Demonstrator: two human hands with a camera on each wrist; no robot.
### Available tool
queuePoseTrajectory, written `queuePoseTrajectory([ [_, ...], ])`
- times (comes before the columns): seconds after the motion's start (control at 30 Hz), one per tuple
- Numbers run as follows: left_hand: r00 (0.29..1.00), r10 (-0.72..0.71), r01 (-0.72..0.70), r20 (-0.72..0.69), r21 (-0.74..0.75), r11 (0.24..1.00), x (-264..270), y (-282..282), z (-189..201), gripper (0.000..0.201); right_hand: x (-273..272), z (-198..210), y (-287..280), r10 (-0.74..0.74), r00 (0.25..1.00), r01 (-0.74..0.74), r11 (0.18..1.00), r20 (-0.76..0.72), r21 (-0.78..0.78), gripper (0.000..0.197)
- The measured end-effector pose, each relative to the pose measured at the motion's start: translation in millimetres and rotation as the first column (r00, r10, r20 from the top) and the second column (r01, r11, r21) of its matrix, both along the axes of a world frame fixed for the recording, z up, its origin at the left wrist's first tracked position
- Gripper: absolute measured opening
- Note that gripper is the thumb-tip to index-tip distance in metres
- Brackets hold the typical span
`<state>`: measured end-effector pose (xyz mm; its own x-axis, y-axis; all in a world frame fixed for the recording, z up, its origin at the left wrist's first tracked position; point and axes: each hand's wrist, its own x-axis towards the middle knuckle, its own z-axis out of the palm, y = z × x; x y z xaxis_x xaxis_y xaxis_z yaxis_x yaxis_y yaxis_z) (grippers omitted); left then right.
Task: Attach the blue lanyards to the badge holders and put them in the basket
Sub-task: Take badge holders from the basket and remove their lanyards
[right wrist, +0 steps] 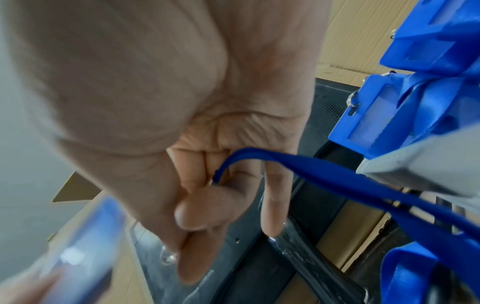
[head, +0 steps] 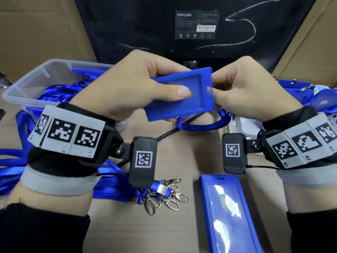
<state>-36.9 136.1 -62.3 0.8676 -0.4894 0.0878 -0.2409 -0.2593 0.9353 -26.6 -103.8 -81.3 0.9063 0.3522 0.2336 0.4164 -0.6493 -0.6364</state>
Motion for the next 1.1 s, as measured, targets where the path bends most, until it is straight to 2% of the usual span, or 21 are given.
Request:
queuePoseTrajectory([
  [0.1,0.994,-0.1,0.099,0.041,0.033,0.995,-2,-11,-3,0.024,0,0,4,0.092,0.996,-0.092,0.996,-0.022,0.006,0.037],
  [0.13,0.993,-0.107,0.105,0.051,0.041,0.994,-1,-13,-3,0.022,1,0,2,0.097,0.994,-0.097,0.995,-0.041,0.011,0.036],
  [0.23,0.996,-0.06,0.059,0.062,0.012,0.998,0,-9,0,0.015,1,2,-10,0.051,0.997,-0.046,0.996,-0.062,0.077,0.006],
  [0.3,1.0,-0.002,0.003,0.029,-0.043,0.999,-1,-6,6,0.01,-2,8,-18,0.041,0.997,-0.03,0.987,-0.07,0.158,0.015],
  [0.37,0.998,0.058,-0.059,-0.019,-0.068,0.996,-6,-9,9,0.013,-9,15,-20,0.038,0.995,-0.018,0.978,-0.091,0.21,0.021],
  [0.47,0.99,0.107,-0.11,-0.091,-0.027,0.994,-18,-23,8,0.01,-15,24,-20,0.008,0.993,0.015,0.981,-0.118,0.193,0.024],
  [0.57,0.967,0.021,-0.023,-0.253,-0.006,1.0,-44,-34,8,0.021,-26,33,-21,-0.089,0.988,0.108,0.982,-0.124,0.155,0.025],
  [0.67,0.916,-0.021,0.034,-0.4,0.026,0.999,-69,-36,7,0.028,-43,35,-18,-0.133,0.981,0.16,0.966,-0.142,0.202,0.018],
  [0.77,0.877,-0.025,0.087,-0.48,0.107,0.99,-88,-39,0,0.027,-58,37,-17,-0.167,0.975,0.202,0.944,-0.147,0.262,0.017],
  [0.87,0.843,-0.006,0.084,-0.539,0.122,0.989,-103,-48,-9,0.027,-72,42,-13,-0.177,0.974,0.207,0.948,-0.138,0.244,0.018],
  [0.97,0.855,0.043,0.063,-0.517,0.186,0.981,-112,-57,-21,0.038,-84,45,-8,-0.171,0.98,0.184,0.973,-0.105,0.137,0.018],
  [1.1,0.93,0.097,0.041,-0.354,0.362,0.931,-117,-64,-35,0.041,-99,52,-7,-0.168,0.984,0.171,0.982,-0.055,0.074,0.016],
])
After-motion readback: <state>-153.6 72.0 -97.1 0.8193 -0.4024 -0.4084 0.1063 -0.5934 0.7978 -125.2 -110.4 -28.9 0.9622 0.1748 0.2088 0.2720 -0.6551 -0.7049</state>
